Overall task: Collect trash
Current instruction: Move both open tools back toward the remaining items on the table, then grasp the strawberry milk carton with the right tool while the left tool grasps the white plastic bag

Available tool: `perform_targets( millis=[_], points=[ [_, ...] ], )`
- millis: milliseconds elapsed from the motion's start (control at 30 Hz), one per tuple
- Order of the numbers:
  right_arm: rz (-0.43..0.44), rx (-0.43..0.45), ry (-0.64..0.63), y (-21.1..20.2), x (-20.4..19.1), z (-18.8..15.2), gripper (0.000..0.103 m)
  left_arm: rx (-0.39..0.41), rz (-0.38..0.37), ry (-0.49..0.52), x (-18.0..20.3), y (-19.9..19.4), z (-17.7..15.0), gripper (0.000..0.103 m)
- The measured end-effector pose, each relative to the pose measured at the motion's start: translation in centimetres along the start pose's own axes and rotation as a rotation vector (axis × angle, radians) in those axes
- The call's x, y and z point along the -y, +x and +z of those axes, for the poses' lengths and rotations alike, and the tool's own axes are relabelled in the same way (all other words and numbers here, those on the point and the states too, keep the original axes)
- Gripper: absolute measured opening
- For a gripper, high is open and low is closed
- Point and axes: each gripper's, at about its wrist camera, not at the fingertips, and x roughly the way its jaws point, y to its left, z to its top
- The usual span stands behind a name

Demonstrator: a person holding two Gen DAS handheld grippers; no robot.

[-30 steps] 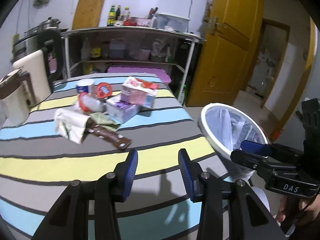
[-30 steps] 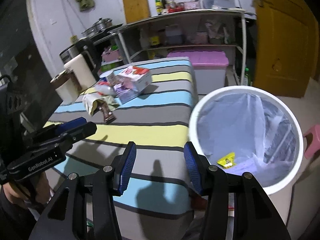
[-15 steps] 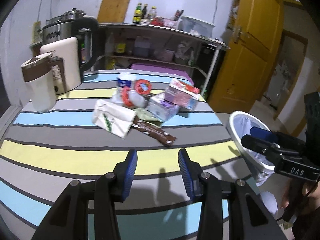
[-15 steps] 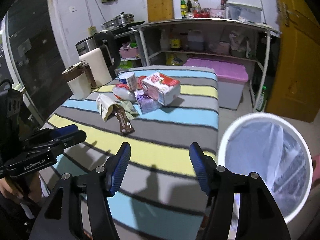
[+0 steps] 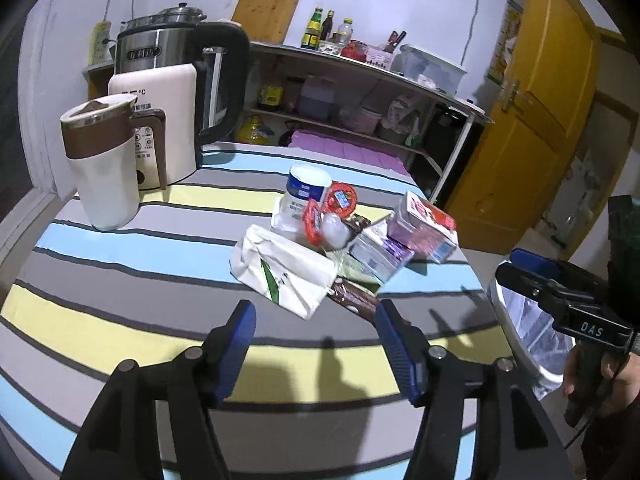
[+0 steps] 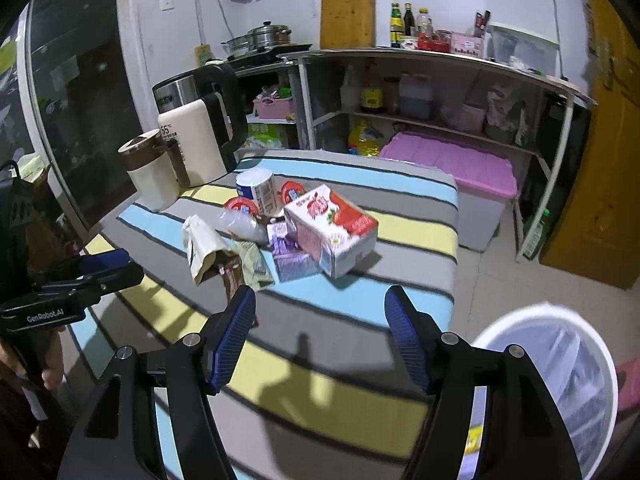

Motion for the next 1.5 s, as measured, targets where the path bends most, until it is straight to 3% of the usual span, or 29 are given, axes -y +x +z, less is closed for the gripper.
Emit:
perform_targets(
  millis=[400,633,700,867,1067,1167,1233,1500],
  points=[
    [0.030,-0.007,-0.079,4.7,1.9,3.5,0.068,-0.025,-0.014,-0.063,-1.2,4.1,1.7,0.064],
    [0.113,-0.055,-0.109,8.1,3.3,5.1,0.068,-0.039,-0.022,-0.075,-1.7,5.7,2.0,0.064],
    [0.163,-0.068,-0.099,8.9,3.6,5.2,0.072,-0.043,-0.022,-0.078,-1.9,6.0,2.0,0.064],
    [0.194,-0.123,-0.139,9.6,2.6,4.4,0.072,-0.050,-0.021,-0.090,-2.2,6.3,1.9,0.064],
    [0.126,-0.142,-0.243,9.5,-0.2,3.5,0.072,-0.064,-0.015,-0.120,-2.7,6.8,1.7,0.064],
    [0.114,-0.140,-0.214,9.3,-0.4,3.6,0.069,-0.068,-0.012,-0.152,-3.2,7.0,1.7,0.064],
    [0.116,-0.133,-0.190,9.2,-0.5,3.6,0.055,-0.071,-0.010,-0.179,-3.5,7.1,1.8,0.064],
    [0.115,-0.100,-0.133,8.4,-1.3,3.1,0.054,-0.070,-0.016,-0.285,-4.2,7.9,2.9,0.064]
  ],
)
